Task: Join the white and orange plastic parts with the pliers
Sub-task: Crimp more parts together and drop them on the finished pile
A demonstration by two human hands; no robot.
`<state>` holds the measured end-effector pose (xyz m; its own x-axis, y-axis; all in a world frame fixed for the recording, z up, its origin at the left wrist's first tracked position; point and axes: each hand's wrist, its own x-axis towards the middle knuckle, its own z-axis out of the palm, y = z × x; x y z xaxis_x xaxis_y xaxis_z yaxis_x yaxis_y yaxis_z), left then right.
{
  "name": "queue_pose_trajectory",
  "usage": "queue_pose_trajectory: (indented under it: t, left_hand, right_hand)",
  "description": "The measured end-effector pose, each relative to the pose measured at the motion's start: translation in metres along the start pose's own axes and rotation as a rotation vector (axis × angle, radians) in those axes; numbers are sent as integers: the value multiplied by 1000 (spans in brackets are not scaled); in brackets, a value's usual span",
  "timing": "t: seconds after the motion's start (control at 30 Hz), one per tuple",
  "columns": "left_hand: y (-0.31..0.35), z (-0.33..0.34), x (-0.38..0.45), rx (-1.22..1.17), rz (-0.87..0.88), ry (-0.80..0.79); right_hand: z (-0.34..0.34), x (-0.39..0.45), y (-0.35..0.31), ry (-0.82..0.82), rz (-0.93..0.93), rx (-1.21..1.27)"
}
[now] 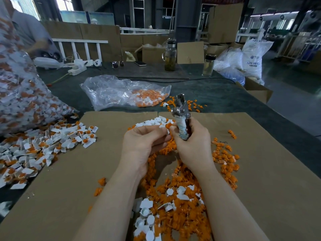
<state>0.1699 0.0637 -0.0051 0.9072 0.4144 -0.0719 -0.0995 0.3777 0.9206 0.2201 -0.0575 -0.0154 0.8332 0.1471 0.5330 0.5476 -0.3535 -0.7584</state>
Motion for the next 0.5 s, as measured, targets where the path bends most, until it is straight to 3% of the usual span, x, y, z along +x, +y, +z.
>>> queue_pose_trajectory:
  t: [0.5]
  left_hand:
    - [-4, 4, -1, 149, 185, 53]
  right_hand:
    - [3, 1, 2, 48, -7, -46]
